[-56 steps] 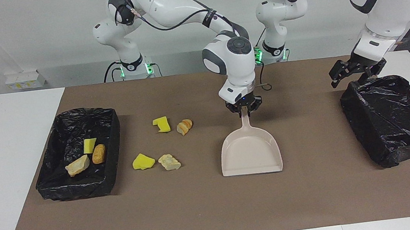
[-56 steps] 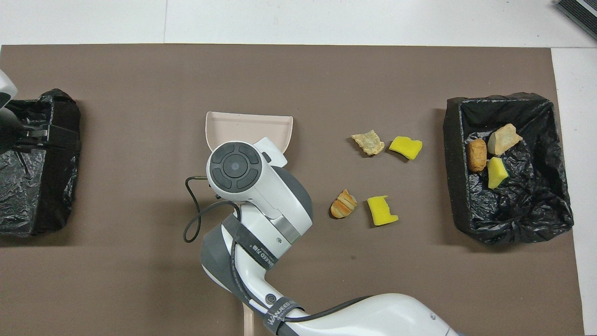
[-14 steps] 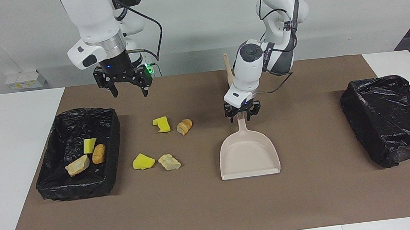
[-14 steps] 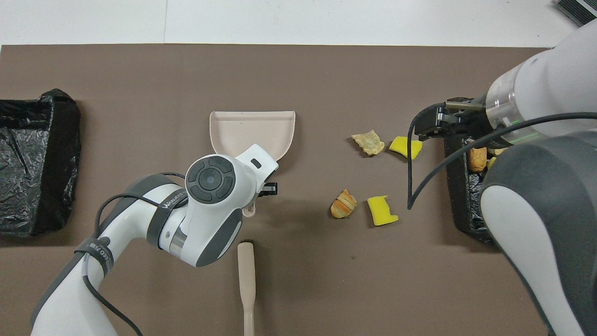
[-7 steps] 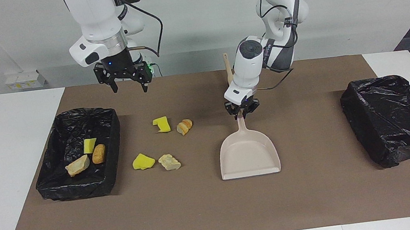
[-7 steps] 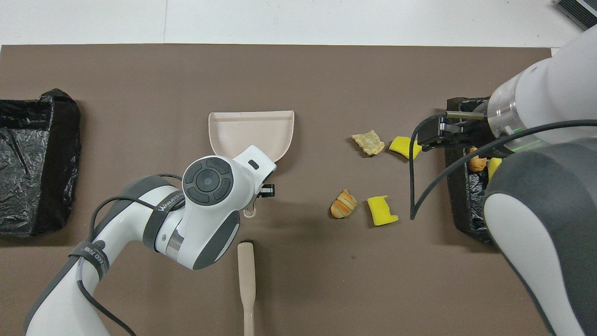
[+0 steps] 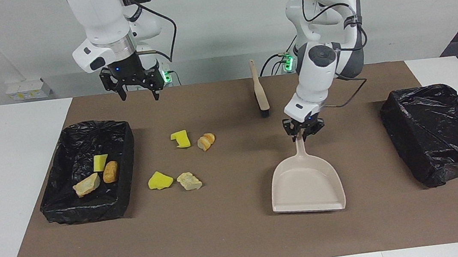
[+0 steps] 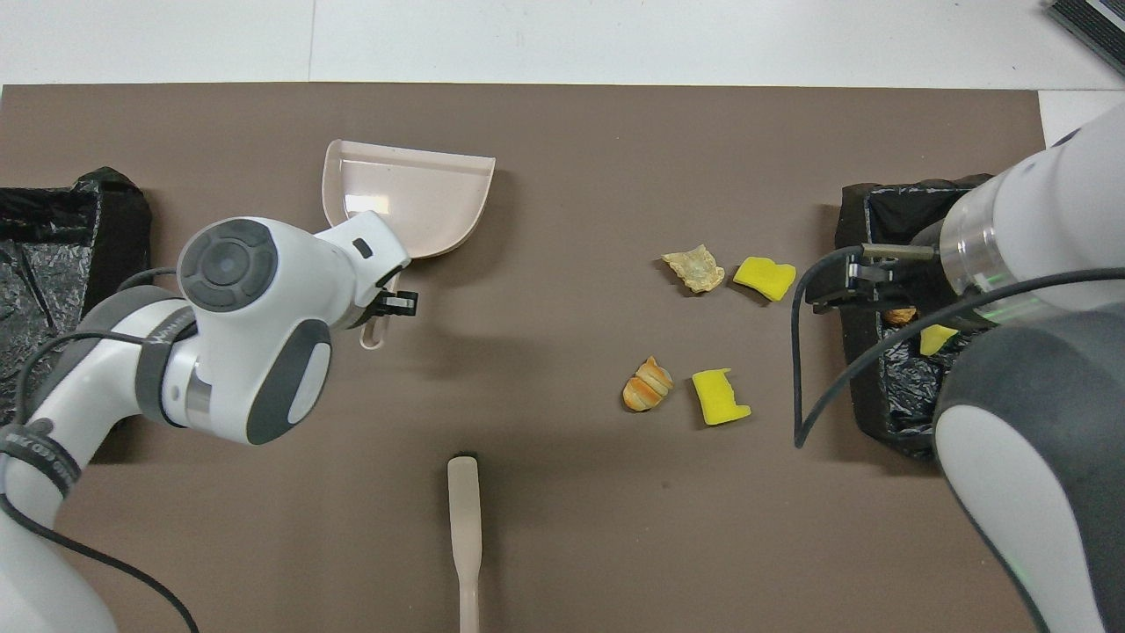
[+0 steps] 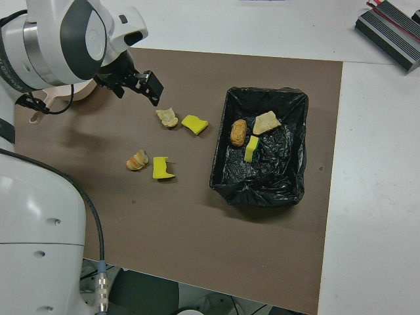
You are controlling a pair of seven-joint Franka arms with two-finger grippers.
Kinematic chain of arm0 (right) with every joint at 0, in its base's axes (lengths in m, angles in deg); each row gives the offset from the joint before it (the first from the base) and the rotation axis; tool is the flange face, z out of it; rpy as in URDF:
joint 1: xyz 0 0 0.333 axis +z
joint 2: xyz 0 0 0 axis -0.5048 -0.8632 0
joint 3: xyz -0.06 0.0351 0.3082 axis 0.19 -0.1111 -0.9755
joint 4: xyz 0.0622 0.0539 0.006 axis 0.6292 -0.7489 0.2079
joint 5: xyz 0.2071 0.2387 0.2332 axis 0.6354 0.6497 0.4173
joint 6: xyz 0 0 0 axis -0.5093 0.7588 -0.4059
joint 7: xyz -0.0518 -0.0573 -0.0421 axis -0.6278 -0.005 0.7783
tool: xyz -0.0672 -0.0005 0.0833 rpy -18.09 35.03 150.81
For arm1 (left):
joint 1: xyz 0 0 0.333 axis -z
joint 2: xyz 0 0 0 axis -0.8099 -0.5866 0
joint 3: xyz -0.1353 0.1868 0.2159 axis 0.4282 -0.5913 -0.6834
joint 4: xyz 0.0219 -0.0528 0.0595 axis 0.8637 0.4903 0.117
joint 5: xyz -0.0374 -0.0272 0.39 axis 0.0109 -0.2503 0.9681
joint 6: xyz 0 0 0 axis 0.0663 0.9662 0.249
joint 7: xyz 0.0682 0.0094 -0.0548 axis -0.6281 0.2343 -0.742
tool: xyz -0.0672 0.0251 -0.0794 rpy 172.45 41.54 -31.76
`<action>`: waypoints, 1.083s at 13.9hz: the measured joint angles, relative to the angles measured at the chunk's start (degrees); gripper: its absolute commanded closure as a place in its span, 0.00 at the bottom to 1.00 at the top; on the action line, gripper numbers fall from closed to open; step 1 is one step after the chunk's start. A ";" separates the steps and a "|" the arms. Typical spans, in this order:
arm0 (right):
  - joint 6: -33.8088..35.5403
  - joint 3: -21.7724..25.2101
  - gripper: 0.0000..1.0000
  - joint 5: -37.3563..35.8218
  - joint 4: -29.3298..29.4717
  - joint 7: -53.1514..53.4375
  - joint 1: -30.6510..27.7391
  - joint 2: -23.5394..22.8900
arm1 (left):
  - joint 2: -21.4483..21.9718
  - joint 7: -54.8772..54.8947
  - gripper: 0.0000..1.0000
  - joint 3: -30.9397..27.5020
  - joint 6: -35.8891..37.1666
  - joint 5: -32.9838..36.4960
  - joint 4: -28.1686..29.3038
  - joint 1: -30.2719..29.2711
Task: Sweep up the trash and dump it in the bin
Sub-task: 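Carry the dustpan with the left gripper toward the other bin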
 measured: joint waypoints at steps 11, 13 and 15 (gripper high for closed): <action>-7.55 -0.97 0.00 2.94 -13.84 20.32 26.29 5.69 | -3.11 52.80 1.00 -0.18 4.51 0.18 -4.03 -15.92; -11.78 -0.97 0.00 3.32 -17.36 25.00 30.93 5.38 | -3.10 63.90 1.00 -0.19 6.45 0.19 -4.10 -18.29; -16.17 -1.02 0.00 4.22 -20.82 28.54 35.15 4.86 | -3.08 72.73 1.00 -0.20 7.92 0.19 -4.12 -19.81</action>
